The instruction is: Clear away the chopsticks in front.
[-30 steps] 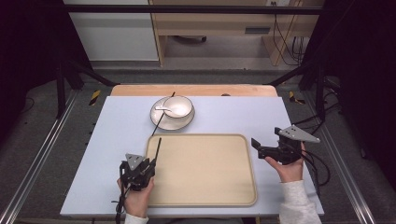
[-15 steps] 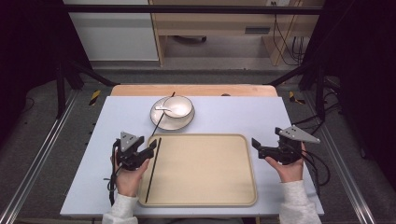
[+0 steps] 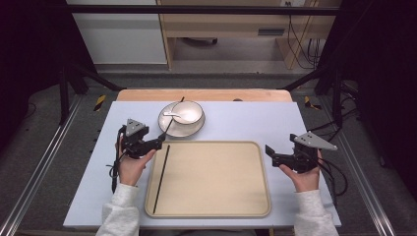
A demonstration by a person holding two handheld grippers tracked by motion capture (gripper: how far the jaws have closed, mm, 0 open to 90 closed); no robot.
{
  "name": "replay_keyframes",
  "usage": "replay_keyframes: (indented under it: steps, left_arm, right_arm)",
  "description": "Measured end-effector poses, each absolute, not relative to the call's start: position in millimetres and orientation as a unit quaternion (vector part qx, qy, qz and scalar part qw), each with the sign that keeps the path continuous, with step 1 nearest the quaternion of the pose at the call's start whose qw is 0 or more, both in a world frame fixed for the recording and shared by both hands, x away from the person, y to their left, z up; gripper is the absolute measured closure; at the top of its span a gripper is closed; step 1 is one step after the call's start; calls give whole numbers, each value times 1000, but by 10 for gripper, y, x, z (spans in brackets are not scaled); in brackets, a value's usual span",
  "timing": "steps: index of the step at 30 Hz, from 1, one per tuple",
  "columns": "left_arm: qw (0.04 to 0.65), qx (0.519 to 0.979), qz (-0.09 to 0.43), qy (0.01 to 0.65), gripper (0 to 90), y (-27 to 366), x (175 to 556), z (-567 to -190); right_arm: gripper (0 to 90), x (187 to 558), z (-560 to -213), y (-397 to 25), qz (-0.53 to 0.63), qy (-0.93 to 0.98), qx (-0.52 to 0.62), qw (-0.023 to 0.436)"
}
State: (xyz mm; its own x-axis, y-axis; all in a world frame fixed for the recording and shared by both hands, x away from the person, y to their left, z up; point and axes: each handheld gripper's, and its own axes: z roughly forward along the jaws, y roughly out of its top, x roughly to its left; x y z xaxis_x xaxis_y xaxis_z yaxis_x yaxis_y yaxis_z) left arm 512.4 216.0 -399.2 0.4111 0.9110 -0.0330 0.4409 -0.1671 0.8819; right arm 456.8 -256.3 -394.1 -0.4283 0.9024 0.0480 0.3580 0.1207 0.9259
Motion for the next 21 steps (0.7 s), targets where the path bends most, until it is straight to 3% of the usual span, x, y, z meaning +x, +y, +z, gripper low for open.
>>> replay_keyframes:
  steps: [15,21]
  left_arm:
    - [402,747,258,463,234,2138,5599,-4144]
    - [372,767,254,456,303,2065,5759,-4227]
  right_arm:
    - [20,4598,-3969,-2535,477,699,454,281]
    - [20,4611,-3980,-2525,473,701,453,281]
